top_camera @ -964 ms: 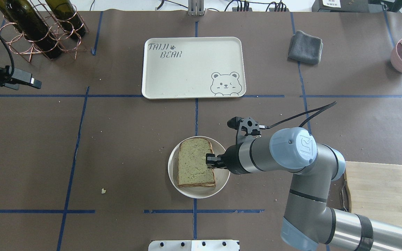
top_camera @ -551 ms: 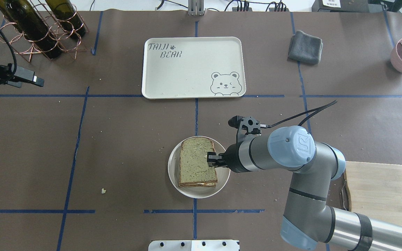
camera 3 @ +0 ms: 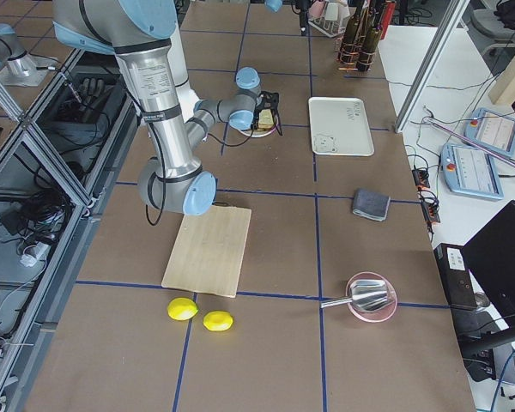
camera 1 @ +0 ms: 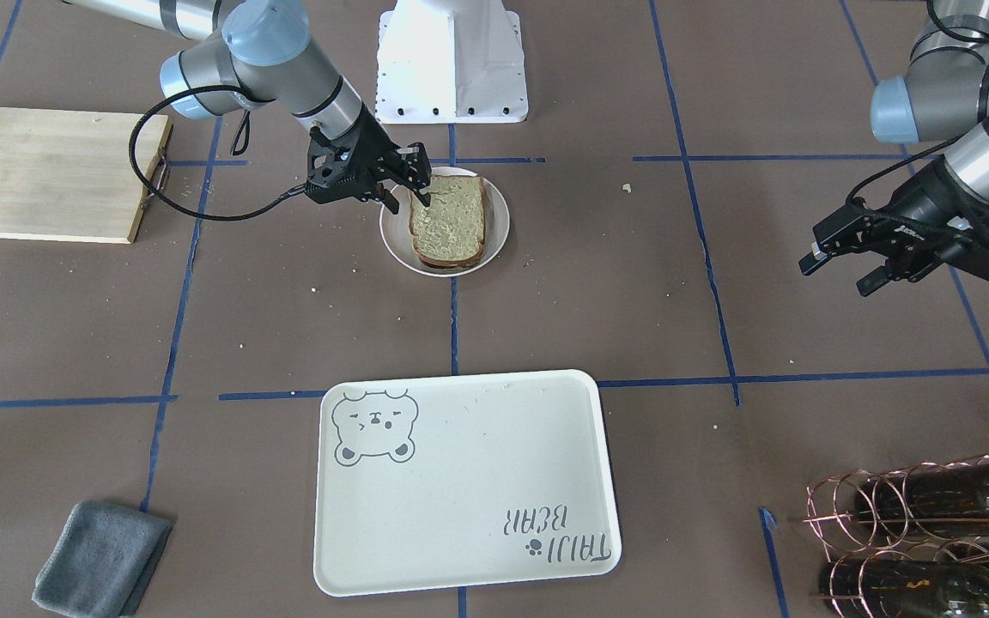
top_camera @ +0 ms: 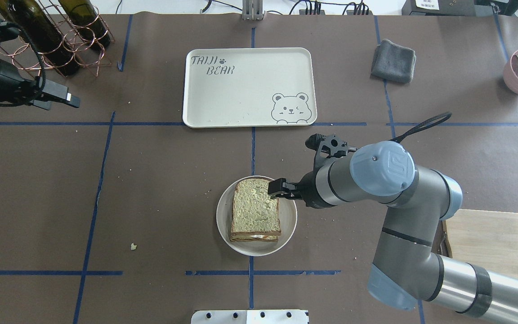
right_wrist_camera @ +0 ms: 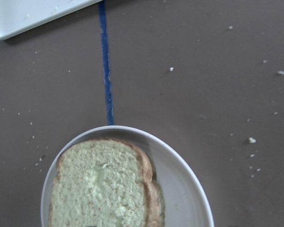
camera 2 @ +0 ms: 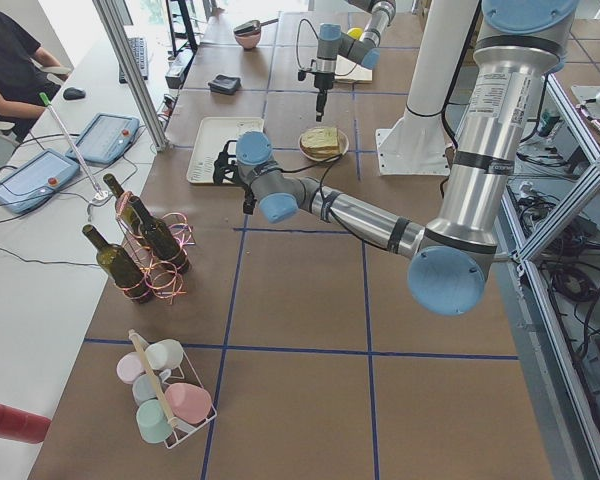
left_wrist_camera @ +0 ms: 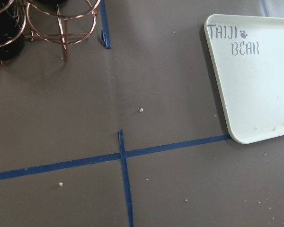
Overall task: Make sandwich and place on tray
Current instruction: 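Open the right gripper and raise it away while the left arm reaches toward the plate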
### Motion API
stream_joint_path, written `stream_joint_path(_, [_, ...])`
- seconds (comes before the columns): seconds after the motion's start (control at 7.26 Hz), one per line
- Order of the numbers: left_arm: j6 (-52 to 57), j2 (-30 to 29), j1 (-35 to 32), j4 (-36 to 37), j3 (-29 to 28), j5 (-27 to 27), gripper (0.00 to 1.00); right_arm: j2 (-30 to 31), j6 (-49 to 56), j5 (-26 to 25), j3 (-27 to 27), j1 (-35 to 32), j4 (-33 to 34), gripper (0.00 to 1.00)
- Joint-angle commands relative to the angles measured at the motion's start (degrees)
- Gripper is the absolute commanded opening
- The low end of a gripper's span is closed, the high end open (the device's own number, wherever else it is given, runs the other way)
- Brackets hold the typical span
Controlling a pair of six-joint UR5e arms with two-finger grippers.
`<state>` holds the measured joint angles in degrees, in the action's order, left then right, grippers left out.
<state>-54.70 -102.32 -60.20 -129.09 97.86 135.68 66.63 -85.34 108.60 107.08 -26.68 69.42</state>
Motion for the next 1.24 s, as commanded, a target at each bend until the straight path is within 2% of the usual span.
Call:
stream_joint_path(0.0, [-11.68,-3.83,10.74,0.42,2.33,-8.62,1.0,0.08,7.15,3.11,4.27,-5.64,16.74,1.0])
stream_joint_path(0.14, [-16.18,-4.64,15.16,0.42,3.3,-12.68,1.0,0.34,15.04,3.46,4.97,-7.31,22.2,1.0])
stream_joint_path(0.28, [-22.32,-7.6,21.2,1.81,3.48,-17.77,0.97,0.86,21.12,4.68,5.07,-10.2,23.82,1.0])
stream_joint_path(0.41, [-23.69,-10.42,24.66,6.27,3.66,-20.69,0.96,3.22,27.19,8.0,4.98,-14.06,23.66,1.0])
stream_joint_path(0.55, [-24.48,-11.92,27.74,10.14,4.01,-23.76,0.9,4.55,31.69,10.38,4.98,-17.4,23.57,1.0])
stream_joint_path(0.69, [-25.19,-12.9,30.47,12.87,3.92,-25.97,0.78,6.04,34.95,12.5,4.89,-20.22,23.4,1.0])
stream_joint_path(0.83, [-25.28,-12.99,31.71,13.16,3.92,-27.21,0.63,7.36,38.46,15.22,4.81,-23.21,23.4,1.0])
stream_joint_path(0.96, [-25.54,-13.08,33.2,13.17,3.22,-27.31,0.55,8.5,40.5,17.77,4.72,-25.33,23.31,1.0])
stream_joint_path(1.1, [-26.85,-13.43,35.13,13.17,2.87,-27.4,0.53,8.95,41.13,18.4,4.72,-26.13,23.31,1.0])
